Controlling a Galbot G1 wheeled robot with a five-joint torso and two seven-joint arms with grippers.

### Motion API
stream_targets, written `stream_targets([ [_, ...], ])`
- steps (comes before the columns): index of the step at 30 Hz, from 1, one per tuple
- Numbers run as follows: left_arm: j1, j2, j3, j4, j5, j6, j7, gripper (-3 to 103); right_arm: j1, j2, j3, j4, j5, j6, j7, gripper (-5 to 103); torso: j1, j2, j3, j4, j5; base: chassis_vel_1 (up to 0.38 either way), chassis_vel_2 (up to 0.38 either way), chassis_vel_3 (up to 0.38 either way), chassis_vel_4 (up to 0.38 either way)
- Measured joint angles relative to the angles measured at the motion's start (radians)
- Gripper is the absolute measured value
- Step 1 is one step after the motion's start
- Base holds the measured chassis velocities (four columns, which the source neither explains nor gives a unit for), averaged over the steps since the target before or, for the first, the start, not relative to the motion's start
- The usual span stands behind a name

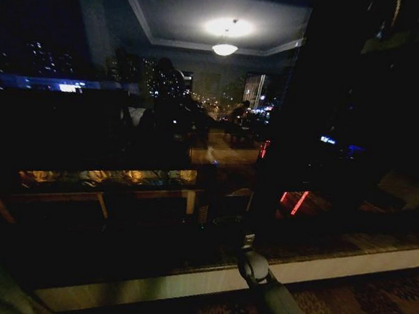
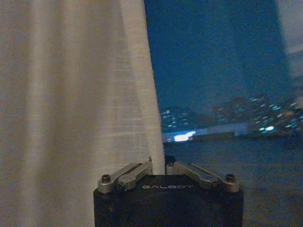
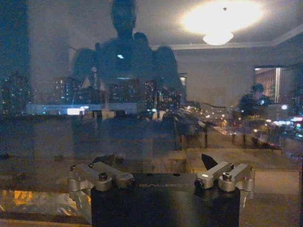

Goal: Open the curtains by pulling them apart, changing their state from closed to fully open.

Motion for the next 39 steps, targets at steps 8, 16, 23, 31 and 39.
stream_targets([
  [8, 0.126, -0.145, 0.074, -0.270, -0.002, -0.001, 0.004, 0, 0.000, 0.000, 0.000, 0.000, 0.000, 0.000, 0.000, 100, 0.000, 0.000, 0.000, -0.0002, 0.0004, 0.000, 0.000, 0.000, 0.000],
  [16, 0.220, -0.216, 0.094, -0.434, 0.037, 0.027, -0.040, 13, 0.000, 0.000, 0.000, 0.000, 0.000, 0.000, 0.000, 100, 0.000, 0.000, 0.000, -0.0002, 0.0003, 0.000, 0.000, 0.000, 0.000],
  [23, 0.349, -0.286, 0.180, -0.579, 0.073, -0.023, -0.019, 40, 0.000, 0.000, 0.000, 0.000, 0.000, 0.000, 0.000, 100, 0.000, 0.000, 0.000, -0.0002, 0.0003, 0.000, 0.000, 0.000, 0.000],
  [31, 0.413, -0.323, 0.297, -0.666, 0.075, -0.033, 0.062, 67, 0.000, 0.000, 0.000, 0.000, 0.000, 0.000, 0.000, 100, 0.000, 0.000, 0.000, -0.0003, 0.0002, 0.000, 0.000, 0.000, 0.000],
  [39, 0.414, -0.349, 0.343, -0.688, 0.152, 0.025, 0.003, 98, 0.000, 0.000, 0.000, 0.000, 0.000, 0.000, 0.000, 100, 0.000, 0.000, 0.000, -0.0002, 0.0002, 0.000, 0.000, 0.000, 0.000],
])
